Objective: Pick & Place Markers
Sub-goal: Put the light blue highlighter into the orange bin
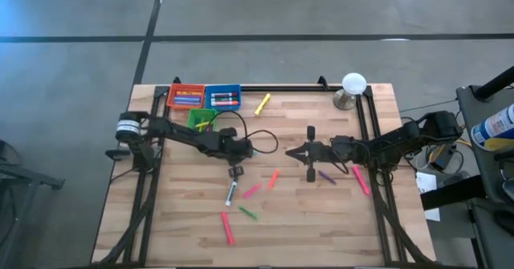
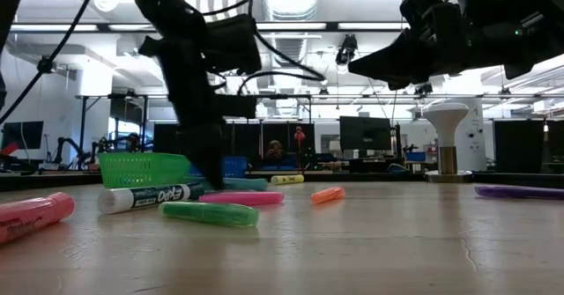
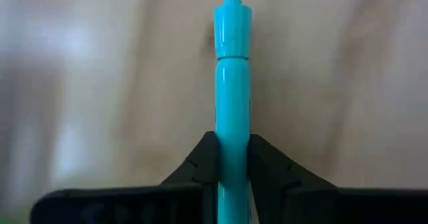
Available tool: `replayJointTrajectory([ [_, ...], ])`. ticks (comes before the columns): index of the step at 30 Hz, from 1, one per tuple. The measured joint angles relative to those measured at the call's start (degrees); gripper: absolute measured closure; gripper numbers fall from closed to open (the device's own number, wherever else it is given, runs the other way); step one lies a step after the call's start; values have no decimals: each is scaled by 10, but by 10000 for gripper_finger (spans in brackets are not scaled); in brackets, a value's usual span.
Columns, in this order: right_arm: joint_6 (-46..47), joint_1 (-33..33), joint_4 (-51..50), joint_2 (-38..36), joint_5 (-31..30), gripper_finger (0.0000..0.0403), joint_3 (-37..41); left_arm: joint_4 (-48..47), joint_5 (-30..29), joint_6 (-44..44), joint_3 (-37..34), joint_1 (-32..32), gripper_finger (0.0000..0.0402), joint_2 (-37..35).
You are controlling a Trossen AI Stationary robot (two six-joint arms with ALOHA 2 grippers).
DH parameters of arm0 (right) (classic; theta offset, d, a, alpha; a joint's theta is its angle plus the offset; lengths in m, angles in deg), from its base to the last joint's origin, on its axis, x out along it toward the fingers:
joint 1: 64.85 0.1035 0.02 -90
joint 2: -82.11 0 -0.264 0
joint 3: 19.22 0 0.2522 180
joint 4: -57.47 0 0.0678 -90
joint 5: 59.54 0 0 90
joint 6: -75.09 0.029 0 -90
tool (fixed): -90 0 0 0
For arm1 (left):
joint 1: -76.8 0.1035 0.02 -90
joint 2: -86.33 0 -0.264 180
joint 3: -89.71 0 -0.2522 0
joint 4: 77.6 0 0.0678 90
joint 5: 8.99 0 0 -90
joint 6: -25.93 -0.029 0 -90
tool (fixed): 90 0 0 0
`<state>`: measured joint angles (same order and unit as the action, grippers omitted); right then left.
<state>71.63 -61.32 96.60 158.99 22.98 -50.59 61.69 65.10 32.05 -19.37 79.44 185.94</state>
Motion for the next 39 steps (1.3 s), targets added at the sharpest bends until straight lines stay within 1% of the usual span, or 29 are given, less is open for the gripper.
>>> replayJointTrajectory([
  [4,0,0,-1,0,0,390,1,-96,-66,-33,9,12,355,-54],
  [7,0,0,-2,0,0,390,1,-192,-154,-65,14,23,355,-106],
  [9,0,0,-2,0,0,390,1,-238,-218,-96,14,38,355,-146],
  [11,0,0,-3,0,0,390,1,-263,-261,-136,10,63,355,-187],
  [12,0,0,-3,0,0,390,1,-271,-272,-158,6,79,355,-205],
  [14,0,0,-4,0,0,390,1,-267,-276,-211,-1,120,355,-232],
  [16,0,0,-3,1,0,390,1,-238,-277,-276,-15,167,355,-253],
  [18,0,0,-3,0,0,390,1,-173,-276,-346,-35,225,355,-267],
  [21,0,0,-3,1,0,390,1,-88,-261,-436,-68,313,355,-268],
  [23,-1,0,-3,1,0,390,1,-51,-248,-472,-82,367,355,-263],
  [26,-9,0,-3,1,0,390,1,-49,-223,-495,-97,426,355,-249],
  [30,-13,0,-3,1,0,390,1,-39,-216,-520,-113,451,355,-234],
  [37,-5,0,-3,1,0,390,1,-1,-216,-530,-130,459,355,-197],
  [39,-3,0,-3,1,0,390,1,9,-224,-531,-130,461,347,-187],
])
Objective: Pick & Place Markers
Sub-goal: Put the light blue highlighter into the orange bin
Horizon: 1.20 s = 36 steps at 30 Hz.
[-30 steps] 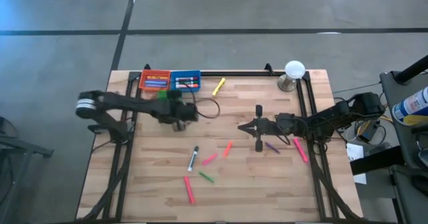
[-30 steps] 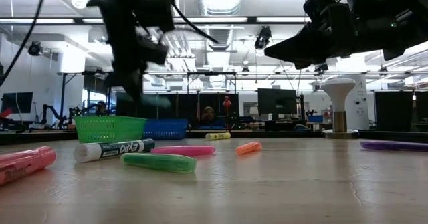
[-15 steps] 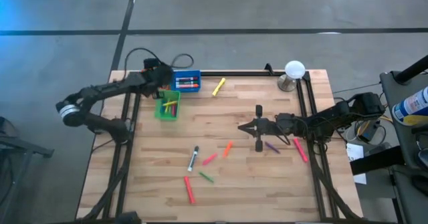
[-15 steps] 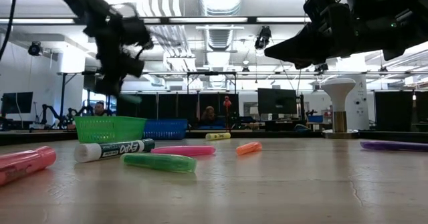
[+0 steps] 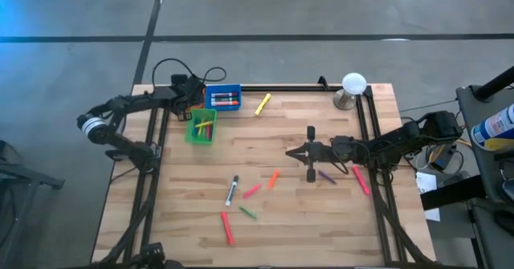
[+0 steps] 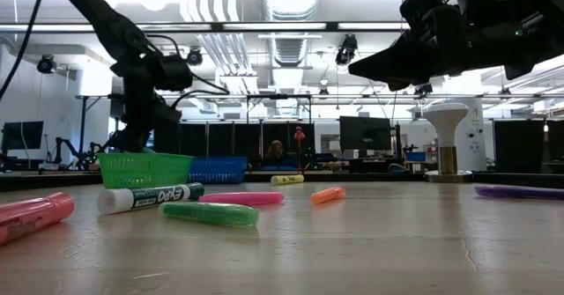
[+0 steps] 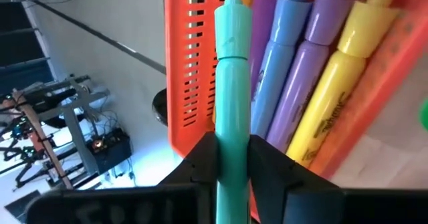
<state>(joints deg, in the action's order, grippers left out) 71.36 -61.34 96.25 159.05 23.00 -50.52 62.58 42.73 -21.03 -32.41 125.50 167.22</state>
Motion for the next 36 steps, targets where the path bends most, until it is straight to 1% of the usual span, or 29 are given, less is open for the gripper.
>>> replayJointTrajectory([
  [3,-2,0,0,0,0,390,0,1,-10,-6,0,3,335,8],
  [6,-5,0,0,0,0,390,0,2,-17,-5,0,8,332,11],
  [15,-4,0,0,0,0,390,0,20,-35,29,0,12,327,22],
  [22,-5,0,0,0,0,390,0,4,-25,45,0,12,326,14],
  [28,-6,0,0,0,0,390,0,14,-30,67,0,12,325,14],
  [36,-5,0,0,0,0,390,0,16,-18,76,2,12,322,14],
])
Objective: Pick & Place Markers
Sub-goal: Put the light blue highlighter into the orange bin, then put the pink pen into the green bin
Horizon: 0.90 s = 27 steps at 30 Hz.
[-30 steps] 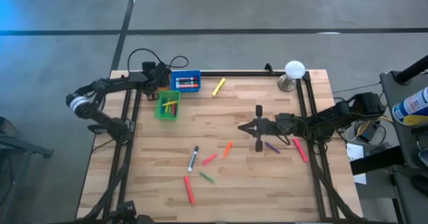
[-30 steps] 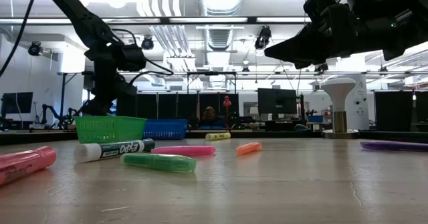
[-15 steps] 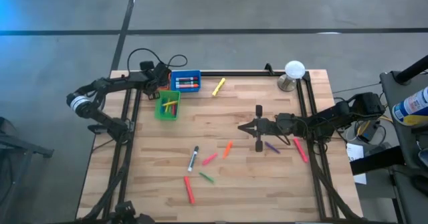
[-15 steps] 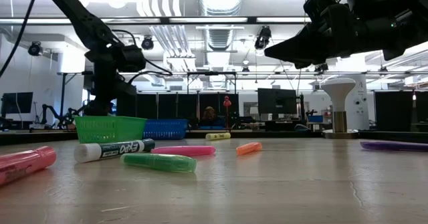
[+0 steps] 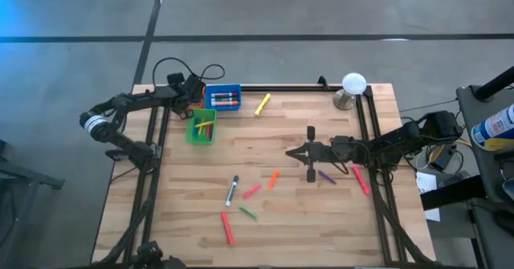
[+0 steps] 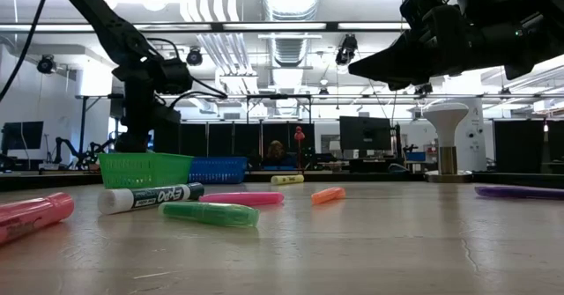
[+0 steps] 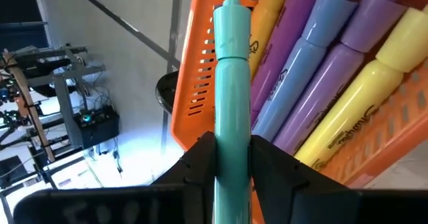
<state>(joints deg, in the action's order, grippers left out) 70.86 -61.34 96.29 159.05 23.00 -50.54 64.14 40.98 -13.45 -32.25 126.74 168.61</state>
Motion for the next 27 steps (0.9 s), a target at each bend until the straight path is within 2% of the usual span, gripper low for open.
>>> replayJointTrajectory([
  [7,0,0,0,0,0,390,0,-1,30,5,0,0,284,0],
  [11,1,0,0,0,0,390,0,-1,10,3,0,0,264,0],
  [20,4,0,0,0,0,390,0,-33,-17,20,21,-3,260,-41],
  [27,3,0,0,0,3,390,0,-130,13,98,37,-41,261,-118],
])
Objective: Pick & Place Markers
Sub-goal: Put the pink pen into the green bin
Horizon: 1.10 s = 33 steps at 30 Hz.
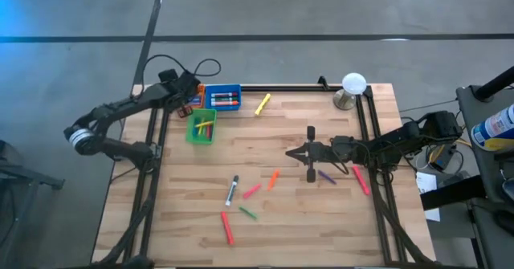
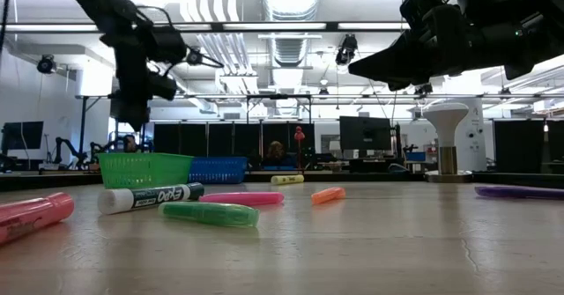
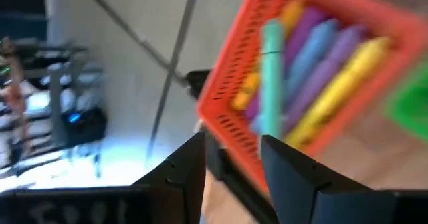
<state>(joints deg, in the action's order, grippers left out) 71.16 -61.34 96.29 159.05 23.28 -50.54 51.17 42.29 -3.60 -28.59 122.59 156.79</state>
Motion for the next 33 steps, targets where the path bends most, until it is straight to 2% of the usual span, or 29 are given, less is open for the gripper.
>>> replayJointTrajectory([
  [5,12,0,2,0,4,390,0,-21,62,64,-34,-74,292,-65],
  [9,11,0,3,0,42,390,0,20,160,158,-70,-150,336,-114],
  [11,18,0,3,0,47,390,0,38,187,206,-86,-200,357,-130],
  [16,25,0,0,0,46,390,0,52,169,337,-104,-343,395,-136],
  [22,25,0,0,0,46,390,0,58,131,480,-104,-489,399,-114],
  [28,25,0,0,0,46,390,0,61,131,599,-77,-569,399,-74],
  [33,24,0,-1,0,46,390,0,71,131,630,-39,-617,396,-5],
])
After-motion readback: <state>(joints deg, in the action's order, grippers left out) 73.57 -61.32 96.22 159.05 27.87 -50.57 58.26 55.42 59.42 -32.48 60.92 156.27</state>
